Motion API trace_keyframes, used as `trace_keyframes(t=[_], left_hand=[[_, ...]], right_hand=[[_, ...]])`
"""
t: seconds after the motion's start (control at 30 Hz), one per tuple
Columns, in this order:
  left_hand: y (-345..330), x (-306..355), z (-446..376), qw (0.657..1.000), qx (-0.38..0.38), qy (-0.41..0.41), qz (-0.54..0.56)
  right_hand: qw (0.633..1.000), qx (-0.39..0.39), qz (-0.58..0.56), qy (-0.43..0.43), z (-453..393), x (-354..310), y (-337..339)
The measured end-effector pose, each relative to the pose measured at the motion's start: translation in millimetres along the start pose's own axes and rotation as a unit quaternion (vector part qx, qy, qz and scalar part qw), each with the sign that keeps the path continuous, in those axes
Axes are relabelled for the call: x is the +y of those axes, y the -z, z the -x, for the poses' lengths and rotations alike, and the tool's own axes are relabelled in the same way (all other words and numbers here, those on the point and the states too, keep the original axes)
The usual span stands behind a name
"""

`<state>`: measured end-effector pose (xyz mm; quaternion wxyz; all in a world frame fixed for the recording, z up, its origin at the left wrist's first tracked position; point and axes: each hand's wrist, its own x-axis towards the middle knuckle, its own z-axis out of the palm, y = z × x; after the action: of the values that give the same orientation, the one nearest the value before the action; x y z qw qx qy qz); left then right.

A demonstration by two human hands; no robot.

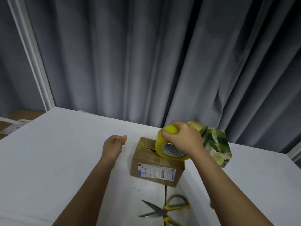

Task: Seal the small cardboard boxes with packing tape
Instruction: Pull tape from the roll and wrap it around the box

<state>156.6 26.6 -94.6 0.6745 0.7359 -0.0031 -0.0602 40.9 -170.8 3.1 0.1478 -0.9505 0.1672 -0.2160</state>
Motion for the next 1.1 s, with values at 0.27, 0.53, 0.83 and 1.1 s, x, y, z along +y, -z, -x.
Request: trace_keyframes(t=[0.27, 0.53, 0.83, 1.1], left_hand=[[-5.4, -18.8, -2.3, 0.995, -0.044, 0.073, 0.050], [-15.0, -29.1, 1.7, 0.990, -0.053, 0.117, 0.053], [-28.5, -40.4, 0.8, 0.989, -0.085, 0.118, 0.039], [-28.3, -33.5, 6.0, 0.965, -0.198, 0.174, 0.016]], right_hand=[[1.000, 0.002, -0.019, -0.005, -1.5, -0.8, -1.2], [1.000, 0.012, -0.019, 0.001, 1.3, -1.1, -3.4], [1.000, 0.018, -0.018, 0.005, 2.7, 1.4, -4.2], [1.000, 0.025, 0.001, 0.008, 2.8, -2.2, -6.0]])
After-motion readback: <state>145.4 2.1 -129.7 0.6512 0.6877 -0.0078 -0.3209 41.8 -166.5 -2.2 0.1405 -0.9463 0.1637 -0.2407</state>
